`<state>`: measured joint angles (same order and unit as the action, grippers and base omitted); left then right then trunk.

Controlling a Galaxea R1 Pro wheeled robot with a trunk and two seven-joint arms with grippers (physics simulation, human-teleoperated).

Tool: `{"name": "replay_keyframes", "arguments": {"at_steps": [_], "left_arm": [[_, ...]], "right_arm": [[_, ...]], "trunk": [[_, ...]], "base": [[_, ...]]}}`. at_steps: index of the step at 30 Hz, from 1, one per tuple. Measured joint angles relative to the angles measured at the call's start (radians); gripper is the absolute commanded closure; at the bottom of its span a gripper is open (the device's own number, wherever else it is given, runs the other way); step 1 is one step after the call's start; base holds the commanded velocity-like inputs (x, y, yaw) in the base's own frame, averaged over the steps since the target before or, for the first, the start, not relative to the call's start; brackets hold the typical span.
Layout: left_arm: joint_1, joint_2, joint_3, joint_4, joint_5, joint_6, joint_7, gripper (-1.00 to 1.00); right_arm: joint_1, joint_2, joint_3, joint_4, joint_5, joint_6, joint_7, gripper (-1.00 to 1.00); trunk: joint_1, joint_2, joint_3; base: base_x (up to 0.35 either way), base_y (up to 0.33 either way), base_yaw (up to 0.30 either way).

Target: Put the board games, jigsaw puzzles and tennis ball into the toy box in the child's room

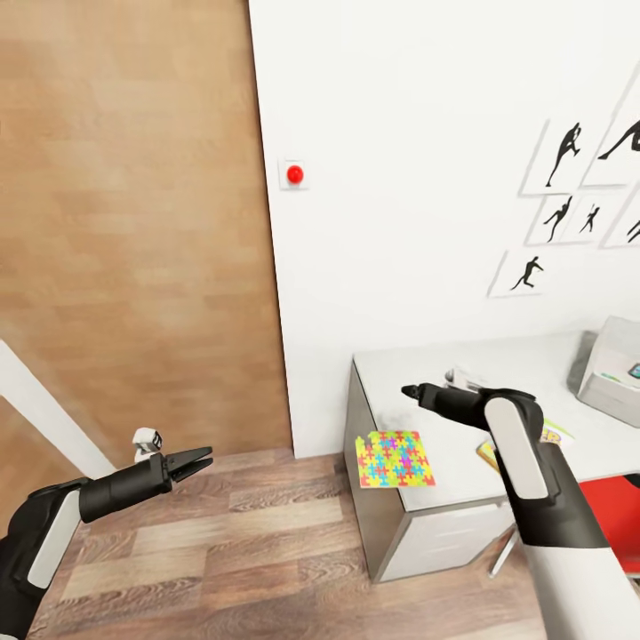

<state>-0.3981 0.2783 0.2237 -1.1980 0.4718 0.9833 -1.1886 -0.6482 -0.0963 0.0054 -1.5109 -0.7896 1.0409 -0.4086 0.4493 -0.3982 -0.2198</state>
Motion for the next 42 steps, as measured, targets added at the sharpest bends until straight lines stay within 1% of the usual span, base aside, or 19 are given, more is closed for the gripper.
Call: {"name": "replay_keyframes", "arguments": {"at_steps": [2, 3, 4, 7, 10, 11, 14, 17, 18, 22, 24, 26, 27, 30, 33, 39, 42], "left_arm": [[0.000, 0.001, 0.001, 0.000, 0.000, 0.000, 0.000, -1.00], [0.000, 0.002, 0.001, 0.000, -0.001, 0.000, -0.001, -1.00], [0.000, 0.002, 0.001, 0.000, -0.001, 0.000, -0.001, -1.00], [0.000, 0.003, 0.002, 0.000, -0.001, 0.000, -0.001, -1.00], [0.000, 0.004, 0.003, 0.000, -0.001, 0.000, -0.002, -1.00], [0.000, 0.004, 0.003, 0.000, -0.001, 0.000, -0.002, -1.00], [0.000, 0.006, 0.003, 0.000, -0.001, 0.000, -0.002, -1.00], [0.000, 0.006, 0.003, 0.000, -0.002, 0.000, -0.001, -1.00], [0.000, 0.006, 0.003, 0.000, -0.002, -0.002, 0.000, -1.00], [0.000, 0.008, 0.004, 0.000, -0.003, -0.022, 0.000, -1.00], [0.000, 0.009, 0.005, 0.000, -0.003, -0.033, -0.001, -1.00], [0.000, 0.009, 0.006, -0.001, -0.003, -0.041, -0.002, -1.00], [0.000, 0.010, 0.006, -0.001, -0.003, -0.046, -0.003, -1.00], [0.000, 0.011, 0.006, -0.002, -0.004, -0.051, -0.003, -1.00], [0.000, 0.011, 0.007, -0.003, -0.004, -0.054, -0.002, -1.00], [0.000, 0.010, 0.008, -0.003, -0.004, -0.056, -0.001, -1.00], [0.000, 0.010, 0.008, -0.003, -0.004, -0.057, -0.001, -1.00]], "right_arm": [[0.041, 0.000, -0.019, -0.035, -0.040, 0.003, 0.016, -1.00], [0.079, 0.000, -0.045, -0.056, -0.087, 0.003, 0.039, -1.00], [0.099, 0.000, -0.058, -0.064, -0.112, 0.003, 0.055, -1.00], [0.157, 0.000, -0.095, -0.079, -0.170, 0.003, 0.117, -1.00], [0.219, 0.000, -0.127, -0.086, -0.202, 0.003, 0.198, -1.00], [0.259, 0.000, -0.151, -0.089, -0.213, 0.001, 0.262, -1.00], [0.318, 0.000, -0.192, -0.092, -0.231, -0.013, 0.367, -1.00], [0.373, 0.000, -0.225, -0.094, -0.248, -0.051, 0.472, -1.00], [0.402, 0.000, -0.238, -0.094, -0.254, -0.079, 0.543, -1.00], [0.437, 0.000, -0.252, -0.096, -0.253, -0.116, 0.693, -1.00], [0.445, 0.000, -0.256, -0.095, -0.248, -0.128, 0.755, -1.00], [0.451, 0.000, -0.258, -0.095, -0.237, -0.136, 0.799, -1.00], [0.455, -0.001, -0.260, -0.094, -0.220, -0.143, 0.828, -1.00], [0.459, 0.000, -0.261, -0.095, -0.187, -0.149, 0.858, -1.00], [0.460, 0.000, -0.264, -0.094, -0.167, -0.152, 0.876, -1.00], [0.462, 0.002, -0.268, -0.094, -0.150, -0.159, 0.910, -1.00], [0.462, 0.001, -0.269, -0.095, -0.147, -0.165, 0.938, -1.00]], "trunk": [[0.000, 0.000, 0.003], [0.000, 0.000, 0.005], [0.000, 0.000, 0.006], [0.000, 0.000, 0.011], [0.000, 0.000, 0.016], [0.000, 0.000, 0.017], [0.000, 0.000, 0.022], [0.000, 0.000, 0.027], [0.000, 0.000, 0.028], [0.000, 0.000, 0.035], [0.000, 0.000, 0.038], [0.000, 0.000, 0.042], [0.000, 0.000, 0.043], [0.000, 0.000, 0.048], [0.000, 0.000, 0.053], [0.000, 0.000, 0.063], [0.000, 0.000, 0.068]], "base": [[0.000, 0.000, 0.000], [0.000, 0.000, 0.000], [0.000, 0.000, 0.000], [0.000, 0.000, 0.000], [0.000, 0.000, 0.000], [0.000, 0.000, 0.000], [0.000, 0.000, 0.000], [0.000, 0.000, 0.000], [0.000, 0.000, 0.000], [0.000, 0.000, 0.000], [0.000, 0.000, 0.000], [0.000, 0.000, 0.000], [0.000, 0.000, 0.000], [0.000, 0.000, 0.000], [0.000, 0.000, 0.000], [0.000, 0.000, 0.000], [0.000, 0.000, 0.000]]}}
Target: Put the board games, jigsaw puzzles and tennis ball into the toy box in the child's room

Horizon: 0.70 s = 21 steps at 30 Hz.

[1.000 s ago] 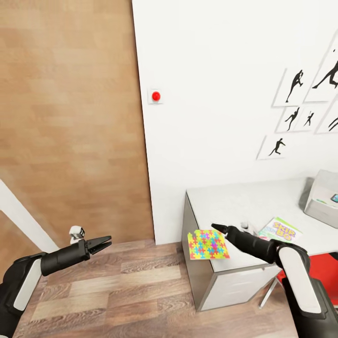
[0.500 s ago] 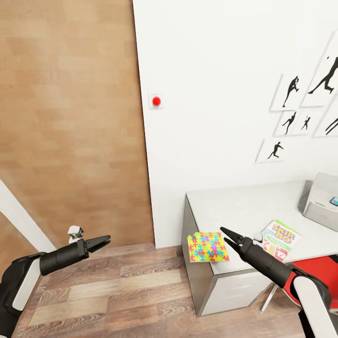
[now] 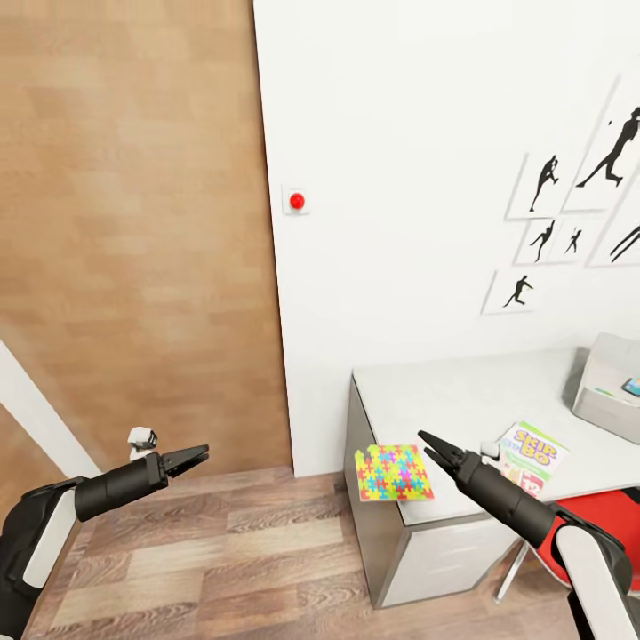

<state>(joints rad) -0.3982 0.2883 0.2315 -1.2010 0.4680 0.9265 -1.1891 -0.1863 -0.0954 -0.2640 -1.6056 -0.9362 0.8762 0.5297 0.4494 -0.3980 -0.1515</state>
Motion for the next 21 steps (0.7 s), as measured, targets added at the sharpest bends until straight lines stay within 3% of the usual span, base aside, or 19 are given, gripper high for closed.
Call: {"name": "replay_keyframes", "arguments": {"at_steps": [8, 21], "left_arm": [[0.000, 0.012, 0.003, 0.000, 0.000, 0.000, -0.001, -1.00], [0.000, 0.034, 0.002, 0.000, 0.000, -0.001, 0.001, -1.00]], "right_arm": [[0.000, -0.001, -0.006, 0.000, 0.009, -0.006, 0.075, -1.00], [0.000, -0.001, -0.011, 0.000, 0.014, -0.051, 0.098, -1.00]], "trunk": [[0.000, 0.000, 0.013], [0.000, 0.000, 0.034]], "base": [[0.000, 0.000, 0.000], [0.000, 0.000, 0.000]]}}
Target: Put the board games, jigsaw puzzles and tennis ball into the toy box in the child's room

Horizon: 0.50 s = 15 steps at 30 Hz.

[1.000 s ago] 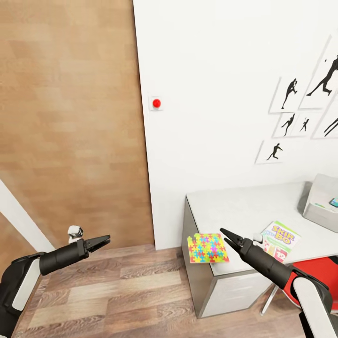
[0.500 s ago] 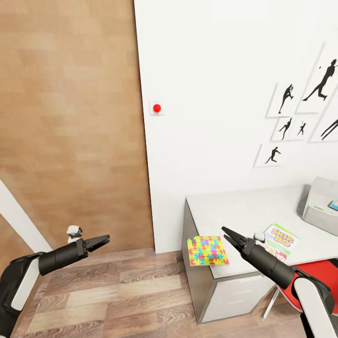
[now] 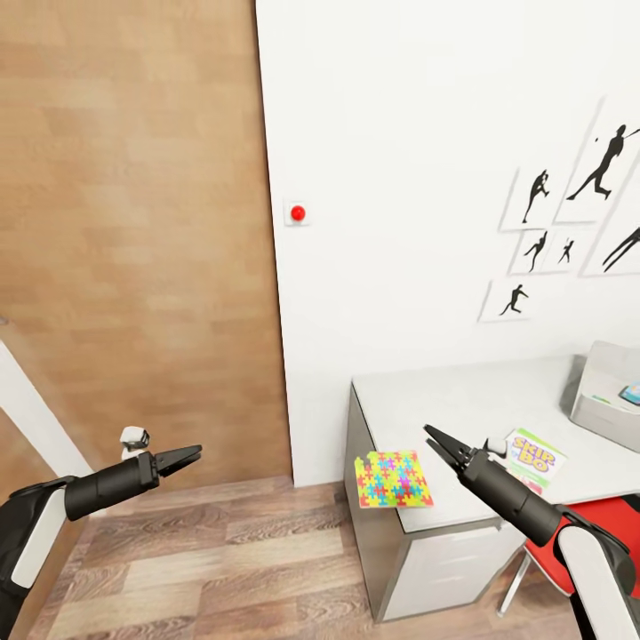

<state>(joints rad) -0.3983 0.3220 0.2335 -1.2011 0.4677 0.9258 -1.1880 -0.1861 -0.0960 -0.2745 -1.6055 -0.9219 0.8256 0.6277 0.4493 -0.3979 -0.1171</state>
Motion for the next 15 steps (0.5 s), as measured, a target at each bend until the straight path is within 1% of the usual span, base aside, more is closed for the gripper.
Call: {"name": "replay_keyframes", "arguments": {"at_steps": [7, 15], "left_arm": [[0.000, 0.008, 0.002, 0.000, -0.001, -0.002, -0.002, -1.00], [0.000, 0.038, 0.003, 0.000, 0.000, -0.010, -0.003, -1.00]], "right_arm": [[0.000, 0.000, 0.002, 0.001, 0.002, -0.023, 0.001, -1.00], [0.000, -0.001, 0.001, 0.001, 0.002, -0.029, 0.001, -1.00]], "trunk": [[0.000, 0.000, 0.005], [0.000, 0.000, 0.006]], "base": [[0.000, 0.000, 0.000], [0.000, 0.000, 0.000]]}}
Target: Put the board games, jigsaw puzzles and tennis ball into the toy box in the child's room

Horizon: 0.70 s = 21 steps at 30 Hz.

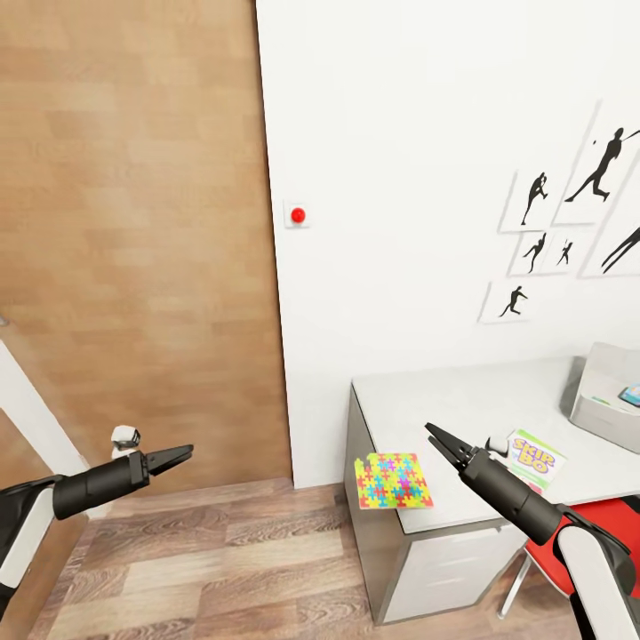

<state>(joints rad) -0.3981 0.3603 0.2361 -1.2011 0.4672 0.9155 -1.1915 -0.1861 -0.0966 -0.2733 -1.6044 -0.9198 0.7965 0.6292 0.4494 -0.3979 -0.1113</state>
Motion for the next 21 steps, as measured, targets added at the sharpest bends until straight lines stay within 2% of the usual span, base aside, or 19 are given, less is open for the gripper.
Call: {"name": "replay_keyframes", "arguments": {"at_steps": [6, 11, 21], "left_arm": [[0.000, 0.037, 0.000, 0.000, 0.000, -0.002, -0.001, -1.00], [0.000, 0.057, 0.000, 0.000, -0.001, -0.003, 0.000, -1.00], [0.000, 0.063, 0.000, 0.000, -0.001, -0.003, 0.001, -1.00]], "right_arm": [[0.000, 0.000, -0.001, 0.000, 0.000, -0.001, 0.000, -1.00], [0.000, 0.000, -0.003, 0.000, 0.000, -0.001, 0.000, -1.00], [0.000, 0.000, -0.002, 0.000, 0.000, -0.001, 0.000, -1.00]], "trunk": [[0.000, 0.000, 0.000], [0.000, 0.000, 0.000], [0.000, 0.000, 0.000]], "base": [[0.000, 0.000, 0.000], [0.000, 0.000, 0.000], [0.000, 0.000, 0.000]]}}
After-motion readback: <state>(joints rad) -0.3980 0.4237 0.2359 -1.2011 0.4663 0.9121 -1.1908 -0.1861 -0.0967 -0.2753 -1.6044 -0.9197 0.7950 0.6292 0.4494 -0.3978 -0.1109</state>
